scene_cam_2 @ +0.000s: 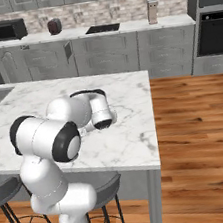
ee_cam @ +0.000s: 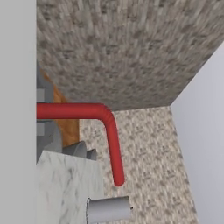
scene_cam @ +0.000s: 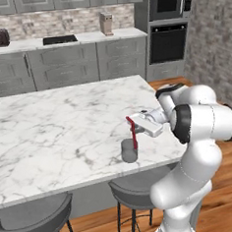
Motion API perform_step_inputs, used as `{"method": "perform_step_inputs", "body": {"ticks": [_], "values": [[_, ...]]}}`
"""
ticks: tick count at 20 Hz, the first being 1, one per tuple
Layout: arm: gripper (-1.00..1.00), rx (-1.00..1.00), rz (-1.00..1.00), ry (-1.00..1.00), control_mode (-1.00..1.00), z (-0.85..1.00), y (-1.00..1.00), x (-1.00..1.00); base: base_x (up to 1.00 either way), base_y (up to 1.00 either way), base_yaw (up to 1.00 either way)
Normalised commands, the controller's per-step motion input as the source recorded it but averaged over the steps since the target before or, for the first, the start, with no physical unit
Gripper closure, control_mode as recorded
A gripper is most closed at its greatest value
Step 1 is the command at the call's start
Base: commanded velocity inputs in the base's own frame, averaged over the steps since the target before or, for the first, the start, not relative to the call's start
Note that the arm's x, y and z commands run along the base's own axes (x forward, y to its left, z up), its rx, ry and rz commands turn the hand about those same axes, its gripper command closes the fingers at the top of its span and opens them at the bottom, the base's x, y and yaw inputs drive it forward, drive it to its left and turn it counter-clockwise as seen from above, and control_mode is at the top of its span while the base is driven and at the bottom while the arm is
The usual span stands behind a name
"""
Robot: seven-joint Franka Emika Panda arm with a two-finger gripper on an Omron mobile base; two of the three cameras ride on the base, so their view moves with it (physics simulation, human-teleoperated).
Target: Take a straw from the drawer in front and place it inside the glass cup on the dining counter.
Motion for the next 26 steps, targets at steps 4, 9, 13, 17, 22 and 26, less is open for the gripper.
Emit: {"method": "perform_step_inputs", "body": {"ticks": [4, 9, 13, 17, 22, 26], "values": [[1.0, 0.01, 0.04, -0.03, -1.0, 0.0, 0.02, 0.0, 0.0, 0.0, 0.0], [1.0, 0.02, 0.04, -0.06, -1.0, 0.05, 0.01, 0.0, 0.0, 0.0, 0.0], [1.0, 0.02, 0.02, -0.05, -1.0, 0.1, 0.07, 0.0, 0.0, 0.0, 0.0], [1.0, 0.02, 0.01, -0.04, -1.0, 0.08, 0.04, 0.01, 0.0, 0.0, 0.0], [1.0, 0.0, 0.0, -0.04, -1.0, 0.0, 0.01, 0.11, 0.0, 0.0, 0.0], [1.0, 0.0, 0.0, -0.03, -1.0, -0.11, 0.0, 0.28, 0.0, 0.0, 0.0]]}}
